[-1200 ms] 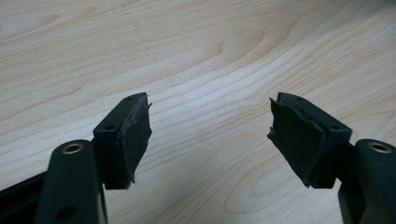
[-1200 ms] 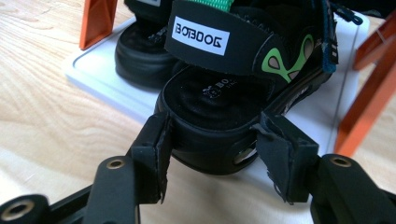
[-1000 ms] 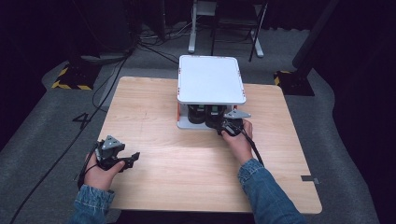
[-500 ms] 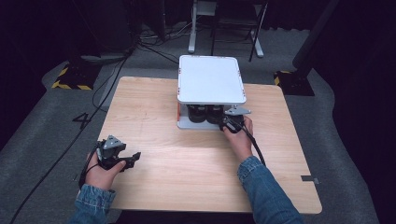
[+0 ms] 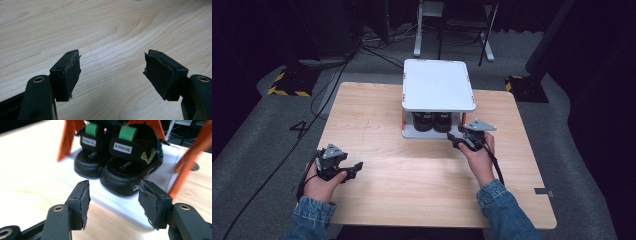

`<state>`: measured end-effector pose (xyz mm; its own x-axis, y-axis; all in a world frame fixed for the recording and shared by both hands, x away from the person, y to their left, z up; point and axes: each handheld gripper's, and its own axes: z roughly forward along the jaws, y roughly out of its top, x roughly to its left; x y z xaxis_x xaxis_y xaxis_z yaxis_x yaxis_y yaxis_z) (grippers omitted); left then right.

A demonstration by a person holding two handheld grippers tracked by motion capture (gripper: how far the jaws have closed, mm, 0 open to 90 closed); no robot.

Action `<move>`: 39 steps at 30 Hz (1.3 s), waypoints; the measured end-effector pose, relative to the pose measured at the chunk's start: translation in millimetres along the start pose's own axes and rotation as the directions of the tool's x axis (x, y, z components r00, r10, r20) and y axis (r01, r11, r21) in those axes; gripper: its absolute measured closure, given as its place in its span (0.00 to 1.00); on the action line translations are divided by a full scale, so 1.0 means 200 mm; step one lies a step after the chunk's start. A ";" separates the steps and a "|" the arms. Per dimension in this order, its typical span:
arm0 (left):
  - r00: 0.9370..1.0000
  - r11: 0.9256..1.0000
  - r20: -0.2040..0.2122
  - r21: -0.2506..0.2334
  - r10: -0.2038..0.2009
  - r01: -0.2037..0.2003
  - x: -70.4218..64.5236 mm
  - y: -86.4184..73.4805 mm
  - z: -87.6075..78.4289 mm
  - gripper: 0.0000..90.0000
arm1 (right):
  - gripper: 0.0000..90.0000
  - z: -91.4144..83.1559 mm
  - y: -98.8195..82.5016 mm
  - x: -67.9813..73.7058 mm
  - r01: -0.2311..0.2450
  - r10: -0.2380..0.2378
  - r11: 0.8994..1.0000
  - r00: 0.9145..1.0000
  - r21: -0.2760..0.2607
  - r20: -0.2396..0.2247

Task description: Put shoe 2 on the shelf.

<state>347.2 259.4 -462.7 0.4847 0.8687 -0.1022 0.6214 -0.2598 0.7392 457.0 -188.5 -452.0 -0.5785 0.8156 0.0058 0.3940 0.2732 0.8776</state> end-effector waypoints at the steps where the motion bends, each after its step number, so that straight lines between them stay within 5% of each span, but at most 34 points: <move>1: 1.000 1.000 0.003 -0.003 0.005 -0.005 0.00 0.00 0.00 0.32 | 0.48 -0.04 0.01 0.00 -0.013 0.013 1.000 1.000 0.003 -0.004; 15: 0.999 0.999 0.029 -0.018 0.042 -0.042 -0.02 0.06 -0.08 0.30 | 0.24 -0.51 0.05 -0.10 -0.104 0.104 0.995 0.994 -0.005 0.025; 24: 1.000 1.000 0.005 0.021 0.011 -0.012 0.02 0.06 -0.07 0.27 | 0.17 -0.72 -0.06 -0.21 -0.065 0.064 0.998 0.997 0.012 0.039; 34: 0.999 0.999 -0.042 0.049 -0.008 0.010 0.10 0.05 -0.05 0.24 | 0.17 -0.81 -0.20 -0.36 -0.129 0.122 0.989 0.989 0.076 0.089; 39: 0.996 0.997 -0.086 0.079 -0.005 0.012 0.14 0.02 -0.02 0.24 | 0.17 -0.79 -0.29 -0.42 -0.156 0.144 0.978 0.985 0.135 0.099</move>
<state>360.0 285.0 -459.8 0.4272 0.9029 -0.0485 0.6736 -0.2820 0.6832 371.2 -353.3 -427.3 -0.4427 0.8927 0.0845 0.5725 0.2089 0.7929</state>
